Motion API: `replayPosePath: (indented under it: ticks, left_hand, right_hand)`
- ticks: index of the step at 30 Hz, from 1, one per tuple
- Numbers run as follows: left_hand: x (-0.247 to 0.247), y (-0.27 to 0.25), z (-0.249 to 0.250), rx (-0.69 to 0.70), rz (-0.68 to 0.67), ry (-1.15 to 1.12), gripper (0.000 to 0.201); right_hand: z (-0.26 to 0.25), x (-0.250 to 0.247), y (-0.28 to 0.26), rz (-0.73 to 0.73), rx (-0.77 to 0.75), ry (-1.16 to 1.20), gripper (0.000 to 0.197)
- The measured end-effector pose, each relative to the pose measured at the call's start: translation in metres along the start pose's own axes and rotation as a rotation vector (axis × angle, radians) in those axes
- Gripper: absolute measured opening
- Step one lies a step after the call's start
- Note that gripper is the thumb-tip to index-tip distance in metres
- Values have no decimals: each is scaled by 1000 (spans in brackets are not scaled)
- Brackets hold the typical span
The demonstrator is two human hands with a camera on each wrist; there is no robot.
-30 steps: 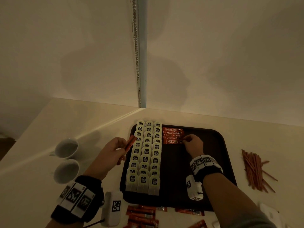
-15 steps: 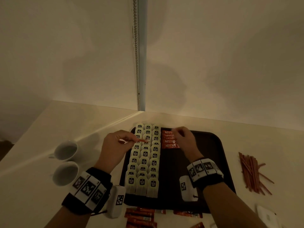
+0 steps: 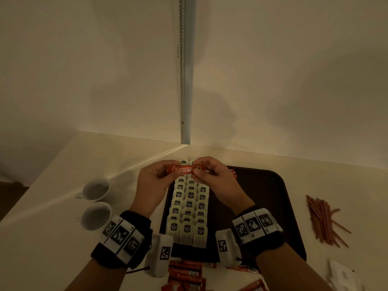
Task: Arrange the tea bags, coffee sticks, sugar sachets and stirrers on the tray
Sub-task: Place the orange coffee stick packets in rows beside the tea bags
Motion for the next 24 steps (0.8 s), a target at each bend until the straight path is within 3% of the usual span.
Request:
replayPosePath:
  ticks: [6, 13, 18, 22, 24]
  left_hand:
    - [-4, -5, 4, -34, 7, -59, 17]
    - [-7, -6, 2, -28, 64, -10, 16]
    - [-9, -7, -9, -96, 111, -25, 14]
    - [-9, -8, -14, -149, 64, -14, 20]
    - [-18, -7, -17, -160, 55, 26, 24]
  right_hand:
    - [-10, 5, -2, 50, -74, -24, 18]
    - [-1, 1, -7, 50, 36, 33, 20]
    - [-4, -11, -5, 103, 16, -108, 18]
    - [-4, -20, -1, 42, 37, -160, 20]
    - [-1, -40, 7, 106, 45, -198, 20]
Point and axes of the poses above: each hand's wrist, its own y-axis towards the middle knuckle, its own x-axis out of the palm, z = x × y, the point moved 6 cm from there along y, towards the middle knuckle, and after that the axes turned 15 degrees about z, right-handed, at the moved point
